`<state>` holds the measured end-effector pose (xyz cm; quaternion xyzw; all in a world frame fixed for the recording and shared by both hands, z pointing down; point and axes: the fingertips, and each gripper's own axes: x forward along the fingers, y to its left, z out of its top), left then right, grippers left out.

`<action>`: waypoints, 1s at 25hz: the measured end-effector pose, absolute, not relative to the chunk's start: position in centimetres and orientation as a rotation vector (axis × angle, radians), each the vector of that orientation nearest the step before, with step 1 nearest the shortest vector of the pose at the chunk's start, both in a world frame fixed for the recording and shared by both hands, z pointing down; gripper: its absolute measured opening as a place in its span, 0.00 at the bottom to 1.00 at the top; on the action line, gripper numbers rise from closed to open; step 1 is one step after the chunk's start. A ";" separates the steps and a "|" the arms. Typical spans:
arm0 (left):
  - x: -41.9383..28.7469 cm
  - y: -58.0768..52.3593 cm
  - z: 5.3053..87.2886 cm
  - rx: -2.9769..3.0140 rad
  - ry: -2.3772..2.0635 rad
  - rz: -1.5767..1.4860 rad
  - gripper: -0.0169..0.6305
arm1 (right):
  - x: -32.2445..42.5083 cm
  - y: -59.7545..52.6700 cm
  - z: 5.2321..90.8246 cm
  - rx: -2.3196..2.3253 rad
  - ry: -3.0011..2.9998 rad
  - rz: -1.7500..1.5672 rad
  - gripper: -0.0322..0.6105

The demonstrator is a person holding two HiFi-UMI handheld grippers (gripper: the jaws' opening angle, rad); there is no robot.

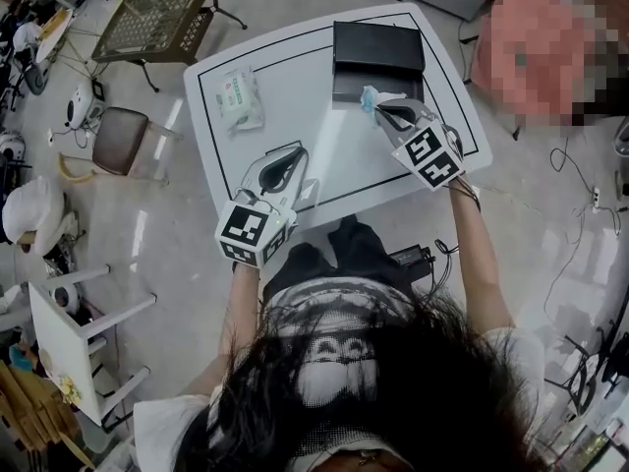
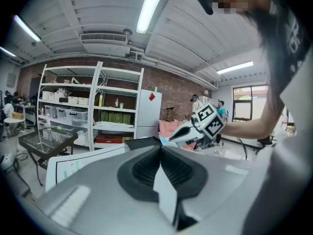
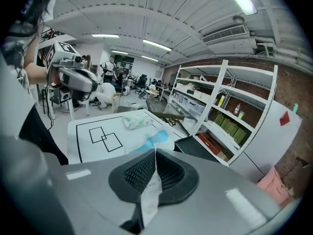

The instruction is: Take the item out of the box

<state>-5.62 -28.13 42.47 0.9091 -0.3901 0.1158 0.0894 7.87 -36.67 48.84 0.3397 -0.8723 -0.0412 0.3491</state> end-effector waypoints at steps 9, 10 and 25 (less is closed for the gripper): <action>-7.9 -24.5 43.0 2.723 -1.090 0.335 0.03 | 4.8 -29.2 48.4 0.970 -2.258 -0.043 0.06; -8.2 -24.1 43.0 2.726 -1.083 0.331 0.03 | 4.5 -28.4 48.5 0.987 -2.257 -0.025 0.06; -13.5 -16.3 43.8 2.745 -1.006 0.339 0.03 | -1.9 -18.4 47.2 1.230 -2.308 0.139 0.07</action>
